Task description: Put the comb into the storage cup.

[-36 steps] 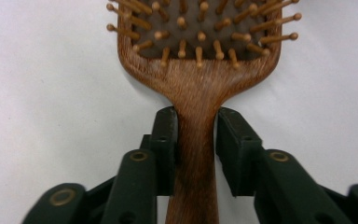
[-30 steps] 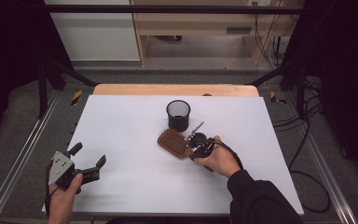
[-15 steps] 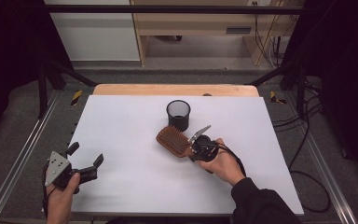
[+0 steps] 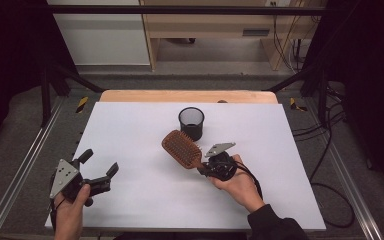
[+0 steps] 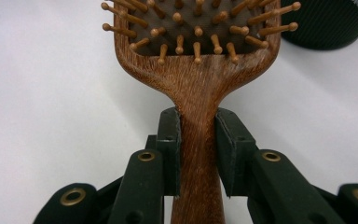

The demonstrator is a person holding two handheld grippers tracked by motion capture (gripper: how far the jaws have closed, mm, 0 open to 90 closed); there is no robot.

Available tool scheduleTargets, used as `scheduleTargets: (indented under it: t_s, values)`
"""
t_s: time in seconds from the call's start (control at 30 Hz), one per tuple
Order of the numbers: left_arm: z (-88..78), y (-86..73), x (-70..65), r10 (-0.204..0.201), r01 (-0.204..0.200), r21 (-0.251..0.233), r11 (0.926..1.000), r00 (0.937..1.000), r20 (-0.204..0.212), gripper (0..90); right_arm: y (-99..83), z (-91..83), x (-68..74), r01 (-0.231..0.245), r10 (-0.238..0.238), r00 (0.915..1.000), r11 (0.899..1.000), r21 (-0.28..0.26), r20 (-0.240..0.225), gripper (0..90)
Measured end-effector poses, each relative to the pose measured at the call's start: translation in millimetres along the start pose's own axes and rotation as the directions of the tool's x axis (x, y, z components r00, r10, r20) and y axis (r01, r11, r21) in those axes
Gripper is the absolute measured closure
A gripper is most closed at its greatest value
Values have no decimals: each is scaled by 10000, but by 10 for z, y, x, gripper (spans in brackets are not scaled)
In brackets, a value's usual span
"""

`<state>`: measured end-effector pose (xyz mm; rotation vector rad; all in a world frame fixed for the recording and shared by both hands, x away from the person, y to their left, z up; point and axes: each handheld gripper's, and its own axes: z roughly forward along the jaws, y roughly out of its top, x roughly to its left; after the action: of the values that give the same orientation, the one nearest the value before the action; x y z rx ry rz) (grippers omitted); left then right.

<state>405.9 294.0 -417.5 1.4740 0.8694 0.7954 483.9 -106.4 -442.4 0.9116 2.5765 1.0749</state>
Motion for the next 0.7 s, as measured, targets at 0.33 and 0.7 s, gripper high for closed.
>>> scheduleTargets:
  t_s: [0.33,0.7]
  values:
    - [615,466,-359,-455,495,-358,9981,9934,1050,25,8,-135,23,-262,268,9996,9912,-1300,33,729]
    - [616,473,-630,-1177,1205,-108,9927,9824,1452,23,53,-99,144,-76,61,10000,9770,-2131,-77,729]
